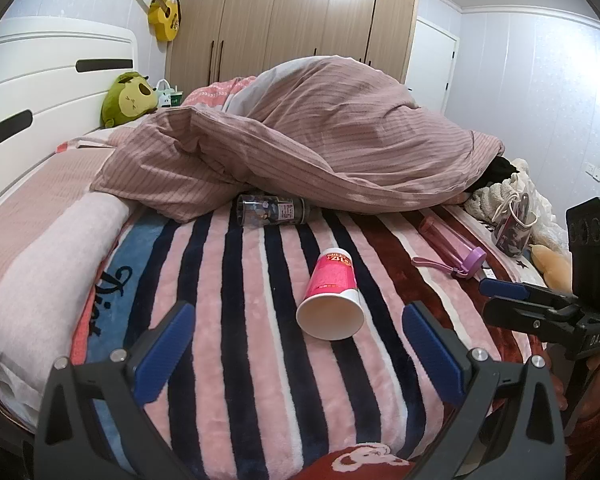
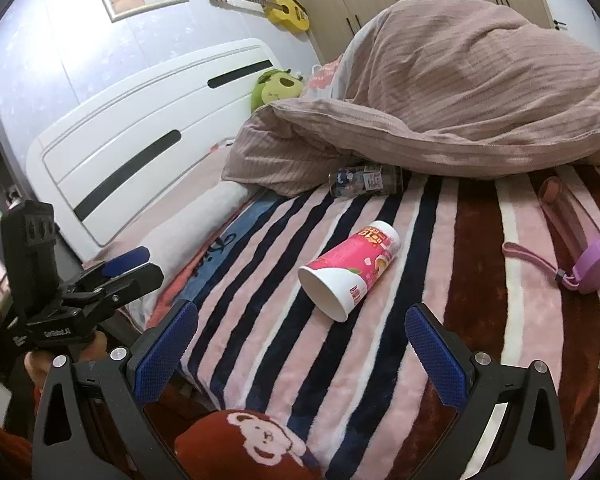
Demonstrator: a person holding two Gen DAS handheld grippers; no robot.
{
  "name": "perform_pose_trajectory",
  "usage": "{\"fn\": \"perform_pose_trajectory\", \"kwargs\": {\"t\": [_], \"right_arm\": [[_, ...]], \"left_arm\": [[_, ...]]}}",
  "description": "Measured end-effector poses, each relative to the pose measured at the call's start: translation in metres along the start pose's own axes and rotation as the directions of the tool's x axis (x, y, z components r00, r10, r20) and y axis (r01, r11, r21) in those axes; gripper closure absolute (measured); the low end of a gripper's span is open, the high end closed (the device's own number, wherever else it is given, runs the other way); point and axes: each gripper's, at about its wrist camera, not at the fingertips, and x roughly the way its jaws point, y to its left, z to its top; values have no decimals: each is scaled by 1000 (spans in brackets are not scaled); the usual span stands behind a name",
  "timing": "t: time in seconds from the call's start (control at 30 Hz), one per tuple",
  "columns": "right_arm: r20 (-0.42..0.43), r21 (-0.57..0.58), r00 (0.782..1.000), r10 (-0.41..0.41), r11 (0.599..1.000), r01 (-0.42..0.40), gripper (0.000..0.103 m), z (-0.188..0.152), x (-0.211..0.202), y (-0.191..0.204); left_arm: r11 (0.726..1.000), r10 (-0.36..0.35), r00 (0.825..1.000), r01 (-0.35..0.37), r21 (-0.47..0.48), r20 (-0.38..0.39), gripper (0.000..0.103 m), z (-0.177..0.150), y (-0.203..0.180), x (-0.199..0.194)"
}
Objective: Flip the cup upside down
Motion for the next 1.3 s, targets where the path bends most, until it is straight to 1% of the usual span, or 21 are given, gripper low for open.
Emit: {"fn": "perform_pose_trajectory", "kwargs": {"t": [0.3,1.2,1.3], "right_arm": [[-17,17,1000,23,1000,-23,0,1,0,0],[-17,14,1000,20,1000,-19,0,3,-5,-1],[-19,16,1000,19,1000,-19,0,3,-8,-3]], "left_arm": [[1000,1,1000,-1,0,-2,0,0,1,1],[1000,1,1000,-1,-3,-10,0,-4,4,-1],[1000,-5,1000,5,-7,-19,0,-8,3,8]]}}
